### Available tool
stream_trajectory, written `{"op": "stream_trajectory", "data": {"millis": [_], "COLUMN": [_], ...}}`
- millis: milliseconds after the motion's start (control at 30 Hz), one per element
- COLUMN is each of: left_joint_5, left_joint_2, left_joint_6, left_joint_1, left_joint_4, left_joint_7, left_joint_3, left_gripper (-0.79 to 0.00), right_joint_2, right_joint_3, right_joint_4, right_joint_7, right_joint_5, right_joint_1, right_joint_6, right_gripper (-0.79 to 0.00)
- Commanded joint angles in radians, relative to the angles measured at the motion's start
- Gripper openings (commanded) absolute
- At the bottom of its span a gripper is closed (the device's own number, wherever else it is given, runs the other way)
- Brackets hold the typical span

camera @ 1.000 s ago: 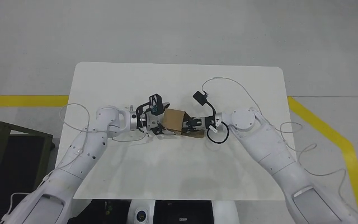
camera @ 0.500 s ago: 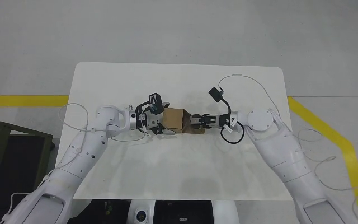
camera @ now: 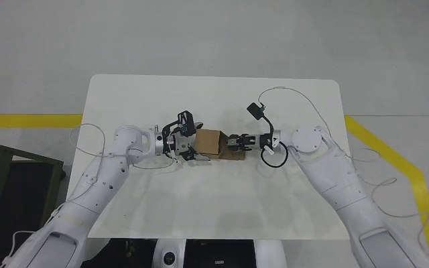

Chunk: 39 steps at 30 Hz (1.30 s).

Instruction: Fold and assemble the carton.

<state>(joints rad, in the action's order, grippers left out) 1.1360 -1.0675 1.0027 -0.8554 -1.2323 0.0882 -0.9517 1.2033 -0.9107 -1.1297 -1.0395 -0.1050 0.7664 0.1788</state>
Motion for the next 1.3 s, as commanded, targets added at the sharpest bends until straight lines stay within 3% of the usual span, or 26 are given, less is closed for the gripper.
{"op": "stream_trajectory", "data": {"millis": [0, 900, 1267], "left_joint_5": [-0.002, -0.022, -0.033], "left_joint_2": [0.000, -0.005, -0.002], "left_joint_6": [0.002, 0.010, 0.010], "left_joint_1": [0.000, 0.001, 0.001], "left_joint_4": [0.001, 0.005, -0.001], "left_joint_7": [0.002, 0.032, 0.037], "left_joint_3": [0.000, 0.007, 0.005], "left_gripper": [0.000, 0.000, 0.000], "right_joint_2": [0.007, 0.081, 0.056], "right_joint_3": [0.017, 0.131, 0.063], "right_joint_4": [0.014, 0.120, 0.081], "right_joint_7": [-0.017, -0.006, -0.043], "right_joint_5": [-0.009, -0.099, -0.091], "right_joint_1": [-0.013, -0.062, -0.037], "right_joint_6": [0.006, 0.071, 0.061], "right_gripper": [-0.785, -0.785, -0.785]}}
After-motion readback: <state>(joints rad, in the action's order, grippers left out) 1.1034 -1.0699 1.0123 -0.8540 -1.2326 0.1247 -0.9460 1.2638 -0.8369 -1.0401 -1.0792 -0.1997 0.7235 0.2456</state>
